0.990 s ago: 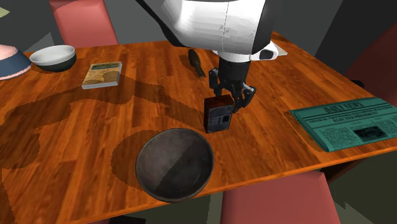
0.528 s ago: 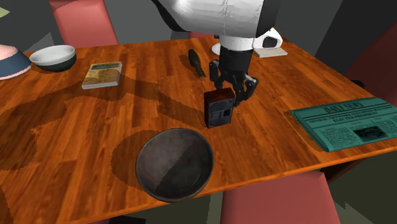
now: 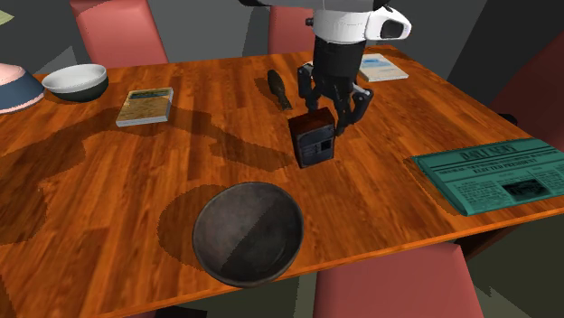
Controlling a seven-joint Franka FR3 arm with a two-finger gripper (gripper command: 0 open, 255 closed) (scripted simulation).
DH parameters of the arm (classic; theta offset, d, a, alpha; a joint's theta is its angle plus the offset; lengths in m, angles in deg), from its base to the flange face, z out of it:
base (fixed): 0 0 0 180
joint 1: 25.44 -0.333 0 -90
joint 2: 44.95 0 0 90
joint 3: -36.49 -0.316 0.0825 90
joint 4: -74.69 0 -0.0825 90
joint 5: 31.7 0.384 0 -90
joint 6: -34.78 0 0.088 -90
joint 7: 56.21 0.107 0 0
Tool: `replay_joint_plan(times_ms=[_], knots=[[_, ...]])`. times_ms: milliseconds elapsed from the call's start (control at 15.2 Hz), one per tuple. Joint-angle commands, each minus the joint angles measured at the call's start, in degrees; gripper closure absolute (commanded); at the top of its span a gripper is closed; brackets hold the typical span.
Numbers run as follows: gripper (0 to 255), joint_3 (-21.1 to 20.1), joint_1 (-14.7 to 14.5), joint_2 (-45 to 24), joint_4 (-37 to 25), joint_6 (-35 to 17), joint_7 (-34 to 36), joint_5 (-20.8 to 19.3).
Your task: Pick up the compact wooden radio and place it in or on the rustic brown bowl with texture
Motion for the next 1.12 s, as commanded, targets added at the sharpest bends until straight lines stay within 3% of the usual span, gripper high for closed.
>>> replay_joint_plan(times_ms=[0, 1056], knots=[[255, 0.01, 0.02, 0.26, -1.31, 1.55, -0.01, 0.00], [255, 0.02, 0.03, 1.13, -12.52, 13.62, 0.17, -0.05]])
